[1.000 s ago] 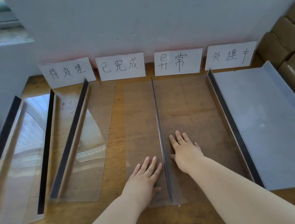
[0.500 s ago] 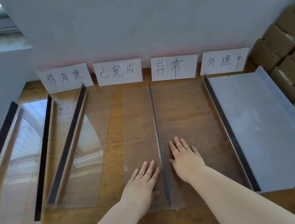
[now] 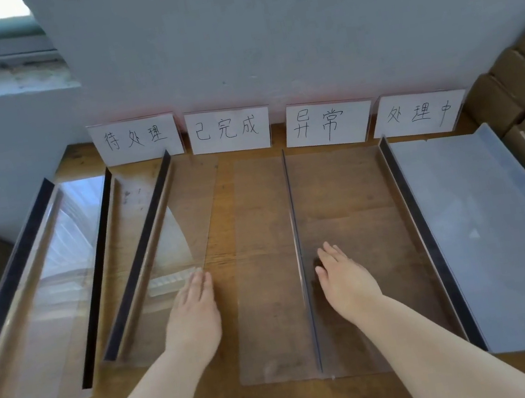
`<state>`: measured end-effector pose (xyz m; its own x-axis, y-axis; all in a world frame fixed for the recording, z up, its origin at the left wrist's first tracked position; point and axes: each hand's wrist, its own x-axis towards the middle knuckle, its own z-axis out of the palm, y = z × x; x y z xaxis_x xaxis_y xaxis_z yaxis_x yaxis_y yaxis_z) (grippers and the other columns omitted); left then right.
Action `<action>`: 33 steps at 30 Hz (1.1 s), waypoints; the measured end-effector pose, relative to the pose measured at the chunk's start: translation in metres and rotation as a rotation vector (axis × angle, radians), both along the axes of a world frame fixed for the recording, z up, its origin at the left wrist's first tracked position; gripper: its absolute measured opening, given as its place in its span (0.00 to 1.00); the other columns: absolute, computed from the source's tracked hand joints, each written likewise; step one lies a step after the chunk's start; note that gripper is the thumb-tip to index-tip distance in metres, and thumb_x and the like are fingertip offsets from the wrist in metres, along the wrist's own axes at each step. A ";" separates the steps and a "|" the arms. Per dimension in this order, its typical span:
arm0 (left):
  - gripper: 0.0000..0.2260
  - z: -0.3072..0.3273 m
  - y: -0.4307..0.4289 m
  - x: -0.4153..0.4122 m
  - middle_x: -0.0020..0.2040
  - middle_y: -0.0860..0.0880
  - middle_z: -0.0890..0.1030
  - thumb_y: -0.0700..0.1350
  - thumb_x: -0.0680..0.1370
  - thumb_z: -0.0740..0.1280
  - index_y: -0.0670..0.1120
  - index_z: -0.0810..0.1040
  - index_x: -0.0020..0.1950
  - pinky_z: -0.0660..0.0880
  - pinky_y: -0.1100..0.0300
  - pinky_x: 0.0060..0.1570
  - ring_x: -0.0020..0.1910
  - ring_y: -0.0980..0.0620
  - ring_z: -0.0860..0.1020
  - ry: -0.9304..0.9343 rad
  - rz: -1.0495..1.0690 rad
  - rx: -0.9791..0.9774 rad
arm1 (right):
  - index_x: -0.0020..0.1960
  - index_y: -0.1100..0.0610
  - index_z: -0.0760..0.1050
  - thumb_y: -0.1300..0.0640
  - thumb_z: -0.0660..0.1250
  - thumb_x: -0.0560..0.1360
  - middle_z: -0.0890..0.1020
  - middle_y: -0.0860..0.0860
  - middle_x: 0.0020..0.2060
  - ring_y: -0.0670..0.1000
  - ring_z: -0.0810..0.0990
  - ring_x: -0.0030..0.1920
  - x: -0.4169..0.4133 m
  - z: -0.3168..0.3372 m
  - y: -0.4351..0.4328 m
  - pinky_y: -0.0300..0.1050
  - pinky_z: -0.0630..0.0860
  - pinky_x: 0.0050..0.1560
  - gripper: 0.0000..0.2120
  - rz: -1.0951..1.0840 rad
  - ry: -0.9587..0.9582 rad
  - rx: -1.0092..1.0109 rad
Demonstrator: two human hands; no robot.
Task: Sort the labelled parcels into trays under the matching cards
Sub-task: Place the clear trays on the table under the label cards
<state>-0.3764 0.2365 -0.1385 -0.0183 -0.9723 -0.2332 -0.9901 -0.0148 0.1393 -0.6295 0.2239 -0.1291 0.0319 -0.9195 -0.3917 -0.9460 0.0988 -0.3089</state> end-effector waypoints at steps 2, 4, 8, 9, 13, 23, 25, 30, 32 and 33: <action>0.25 -0.003 0.000 0.021 0.79 0.48 0.45 0.49 0.83 0.50 0.47 0.45 0.78 0.43 0.55 0.74 0.77 0.51 0.43 -0.020 0.100 0.047 | 0.77 0.56 0.53 0.52 0.47 0.83 0.52 0.48 0.77 0.45 0.49 0.76 0.010 0.007 -0.004 0.42 0.52 0.74 0.23 0.016 -0.053 -0.093; 0.25 -0.007 0.003 0.034 0.78 0.49 0.41 0.51 0.83 0.48 0.48 0.42 0.77 0.44 0.52 0.75 0.76 0.51 0.41 -0.025 0.137 0.120 | 0.77 0.56 0.51 0.52 0.47 0.83 0.51 0.48 0.77 0.45 0.47 0.76 0.024 0.011 -0.007 0.41 0.48 0.75 0.24 0.107 -0.048 -0.151; 0.25 -0.012 0.016 0.033 0.75 0.54 0.36 0.53 0.83 0.45 0.51 0.40 0.77 0.40 0.50 0.74 0.74 0.53 0.36 -0.047 0.076 0.134 | 0.78 0.58 0.45 0.56 0.46 0.83 0.46 0.51 0.77 0.50 0.42 0.77 0.058 0.007 -0.005 0.45 0.41 0.74 0.25 0.406 0.107 -0.162; 0.24 -0.011 0.020 0.030 0.74 0.55 0.35 0.53 0.83 0.45 0.51 0.39 0.77 0.38 0.49 0.73 0.74 0.53 0.35 -0.060 0.045 0.124 | 0.78 0.58 0.44 0.57 0.46 0.83 0.45 0.52 0.77 0.51 0.41 0.77 0.065 0.004 -0.004 0.46 0.40 0.74 0.25 0.472 0.137 -0.146; 0.24 -0.008 0.030 0.021 0.77 0.56 0.38 0.53 0.83 0.44 0.53 0.40 0.77 0.36 0.48 0.72 0.76 0.50 0.36 -0.077 -0.050 0.151 | 0.77 0.59 0.43 0.55 0.50 0.83 0.43 0.53 0.77 0.53 0.42 0.77 0.082 -0.008 -0.002 0.47 0.43 0.75 0.27 0.500 0.160 -0.002; 0.34 -0.021 0.038 0.026 0.70 0.55 0.30 0.58 0.68 0.25 0.50 0.33 0.73 0.39 0.49 0.73 0.70 0.53 0.31 -0.065 -0.235 0.215 | 0.77 0.61 0.45 0.53 0.53 0.82 0.44 0.54 0.77 0.53 0.43 0.77 0.090 -0.014 -0.011 0.48 0.49 0.76 0.29 0.431 0.169 0.148; 0.34 -0.020 0.039 0.026 0.76 0.52 0.46 0.56 0.70 0.33 0.50 0.49 0.76 0.50 0.48 0.72 0.73 0.50 0.44 -0.108 -0.250 0.176 | 0.77 0.61 0.46 0.53 0.53 0.82 0.44 0.53 0.77 0.53 0.43 0.77 0.090 -0.017 -0.010 0.48 0.49 0.76 0.28 0.415 0.165 0.140; 0.24 -0.024 0.043 0.034 0.62 0.50 0.79 0.51 0.72 0.53 0.47 0.80 0.61 0.67 0.49 0.63 0.61 0.49 0.77 -0.073 -0.321 0.217 | 0.77 0.60 0.46 0.56 0.50 0.83 0.45 0.53 0.77 0.53 0.44 0.77 0.092 -0.022 -0.007 0.48 0.49 0.76 0.26 0.392 0.190 0.122; 0.24 -0.025 0.042 0.035 0.62 0.49 0.79 0.50 0.72 0.53 0.47 0.79 0.61 0.72 0.50 0.60 0.61 0.49 0.77 -0.031 -0.325 0.170 | 0.77 0.60 0.46 0.57 0.50 0.83 0.44 0.53 0.77 0.53 0.44 0.77 0.095 -0.023 -0.006 0.48 0.48 0.76 0.26 0.379 0.200 0.120; 0.24 -0.025 0.042 0.034 0.63 0.49 0.79 0.50 0.72 0.53 0.47 0.77 0.63 0.73 0.51 0.58 0.63 0.50 0.75 -0.012 -0.315 0.142 | 0.77 0.60 0.45 0.58 0.49 0.82 0.44 0.53 0.77 0.53 0.44 0.77 0.096 -0.022 -0.005 0.48 0.48 0.75 0.26 0.373 0.204 0.117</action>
